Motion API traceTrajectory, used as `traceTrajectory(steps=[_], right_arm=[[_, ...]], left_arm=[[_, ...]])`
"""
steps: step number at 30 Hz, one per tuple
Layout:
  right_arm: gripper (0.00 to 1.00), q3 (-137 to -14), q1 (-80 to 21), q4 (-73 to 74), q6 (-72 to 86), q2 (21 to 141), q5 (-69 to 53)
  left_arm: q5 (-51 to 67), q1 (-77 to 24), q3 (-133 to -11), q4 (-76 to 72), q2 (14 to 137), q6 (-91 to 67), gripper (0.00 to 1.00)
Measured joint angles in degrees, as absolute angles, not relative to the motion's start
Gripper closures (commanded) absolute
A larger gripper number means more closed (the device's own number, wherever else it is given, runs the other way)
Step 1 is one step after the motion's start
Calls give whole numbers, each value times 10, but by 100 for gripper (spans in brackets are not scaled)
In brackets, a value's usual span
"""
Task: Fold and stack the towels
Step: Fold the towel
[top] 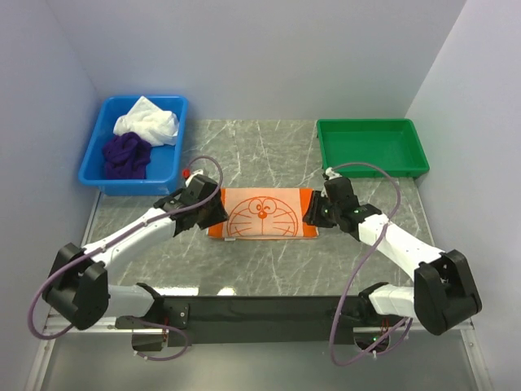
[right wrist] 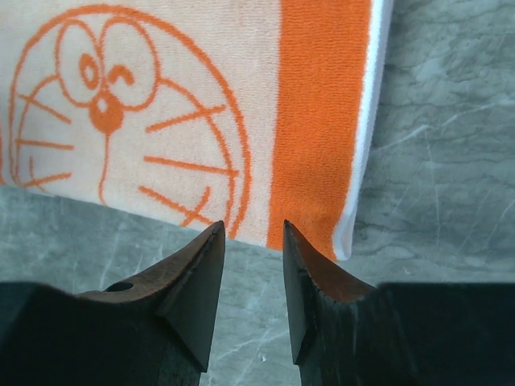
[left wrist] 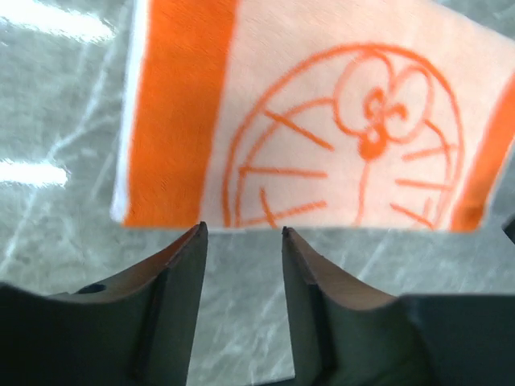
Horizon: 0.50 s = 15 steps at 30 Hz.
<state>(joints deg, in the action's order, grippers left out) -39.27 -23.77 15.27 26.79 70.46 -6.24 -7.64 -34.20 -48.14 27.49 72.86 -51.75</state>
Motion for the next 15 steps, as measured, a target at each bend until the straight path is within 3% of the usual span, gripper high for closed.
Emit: traceTrajectory(steps=[8, 15], right_arm=[[60, -355, -190, 134, 278, 745, -62], [61, -340, -165, 121, 283, 785, -85]], left_arm=[[-55, -275, -429, 214, 835, -518, 60], [-21, -244, -402, 163, 827, -523, 60]])
